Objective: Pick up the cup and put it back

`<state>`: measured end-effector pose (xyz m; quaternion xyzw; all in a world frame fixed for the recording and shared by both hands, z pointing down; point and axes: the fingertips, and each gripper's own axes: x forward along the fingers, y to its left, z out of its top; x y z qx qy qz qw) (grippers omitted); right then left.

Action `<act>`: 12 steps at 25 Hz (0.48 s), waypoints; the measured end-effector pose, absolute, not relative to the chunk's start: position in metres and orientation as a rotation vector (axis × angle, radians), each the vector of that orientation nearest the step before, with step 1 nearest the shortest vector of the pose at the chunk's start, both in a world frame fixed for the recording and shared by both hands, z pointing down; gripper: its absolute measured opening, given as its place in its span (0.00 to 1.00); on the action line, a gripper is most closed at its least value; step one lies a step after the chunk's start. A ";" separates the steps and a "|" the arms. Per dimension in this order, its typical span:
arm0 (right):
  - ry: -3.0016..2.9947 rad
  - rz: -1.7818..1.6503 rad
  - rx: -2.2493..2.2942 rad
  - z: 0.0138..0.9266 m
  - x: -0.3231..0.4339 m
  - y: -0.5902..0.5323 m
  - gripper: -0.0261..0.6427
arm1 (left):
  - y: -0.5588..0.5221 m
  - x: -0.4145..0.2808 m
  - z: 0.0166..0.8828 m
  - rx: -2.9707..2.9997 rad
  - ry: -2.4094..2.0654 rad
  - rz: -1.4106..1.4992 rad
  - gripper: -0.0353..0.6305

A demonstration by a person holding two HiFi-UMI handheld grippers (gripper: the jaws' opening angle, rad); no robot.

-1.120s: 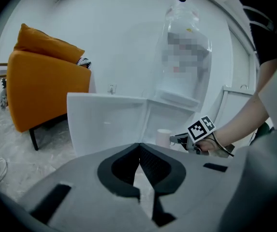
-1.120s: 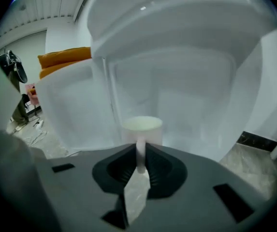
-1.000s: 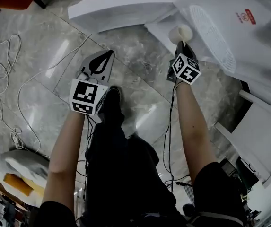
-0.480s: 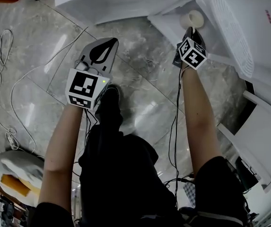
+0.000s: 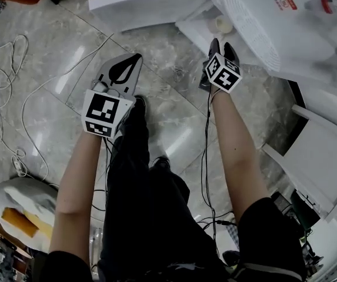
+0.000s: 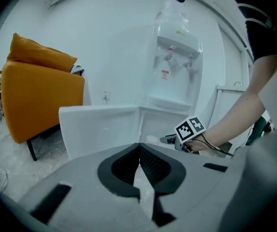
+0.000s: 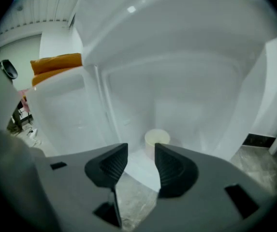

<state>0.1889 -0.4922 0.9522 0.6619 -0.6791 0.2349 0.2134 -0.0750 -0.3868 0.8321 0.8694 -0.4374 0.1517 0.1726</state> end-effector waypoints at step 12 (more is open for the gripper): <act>-2.090 0.681 1.638 0.735 0.140 -0.355 0.27 | -0.268 -0.044 0.643 2.417 -1.269 0.449 0.07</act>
